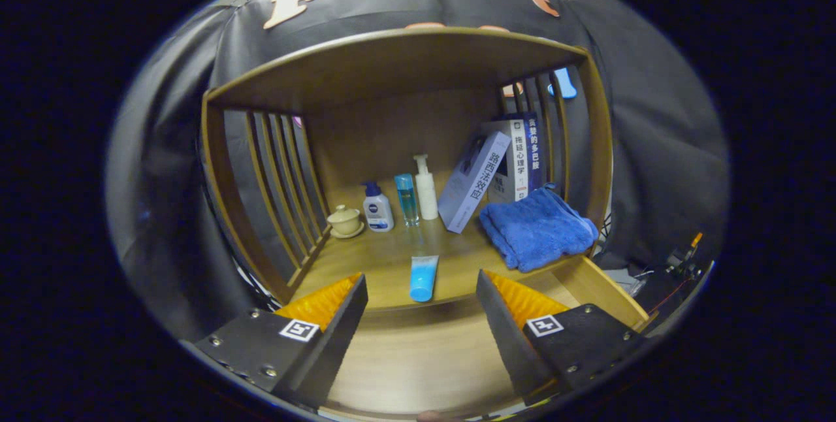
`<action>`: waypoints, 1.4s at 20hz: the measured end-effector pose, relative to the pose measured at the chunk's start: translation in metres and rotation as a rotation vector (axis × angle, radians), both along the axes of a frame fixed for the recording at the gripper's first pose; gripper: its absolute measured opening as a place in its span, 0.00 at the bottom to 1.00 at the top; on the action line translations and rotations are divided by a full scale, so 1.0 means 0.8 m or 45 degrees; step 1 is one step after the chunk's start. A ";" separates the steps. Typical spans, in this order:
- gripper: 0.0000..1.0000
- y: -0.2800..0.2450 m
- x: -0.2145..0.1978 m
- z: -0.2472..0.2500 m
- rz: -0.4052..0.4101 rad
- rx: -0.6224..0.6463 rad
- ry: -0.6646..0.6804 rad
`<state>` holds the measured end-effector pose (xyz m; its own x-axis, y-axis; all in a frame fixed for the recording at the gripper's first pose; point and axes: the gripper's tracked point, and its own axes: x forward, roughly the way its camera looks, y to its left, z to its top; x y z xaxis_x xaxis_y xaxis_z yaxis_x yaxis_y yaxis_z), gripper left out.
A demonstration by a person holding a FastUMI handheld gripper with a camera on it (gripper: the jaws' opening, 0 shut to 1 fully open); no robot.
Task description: Pull open the drawer, take out the items inside it, and place them on the countertop above the cabinet.
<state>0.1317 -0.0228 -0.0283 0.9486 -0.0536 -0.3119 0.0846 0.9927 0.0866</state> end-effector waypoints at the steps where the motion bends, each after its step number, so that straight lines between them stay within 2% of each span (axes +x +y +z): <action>1: 1.00 0.001 -0.013 0.004 0.017 0.011 -0.005; 7: 1.00 0.001 -0.091 0.036 0.091 -0.060 -0.127; 16: 1.00 -0.001 -0.186 0.042 0.100 -0.290 -0.339; 21: 0.99 -0.002 -0.214 0.008 0.087 -0.290 -0.392; 28: 1.00 -0.036 -0.216 -0.073 0.018 -0.226 -0.326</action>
<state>-0.0414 -0.0517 -0.0864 0.9961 -0.0722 -0.0499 0.0686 0.9951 -0.0719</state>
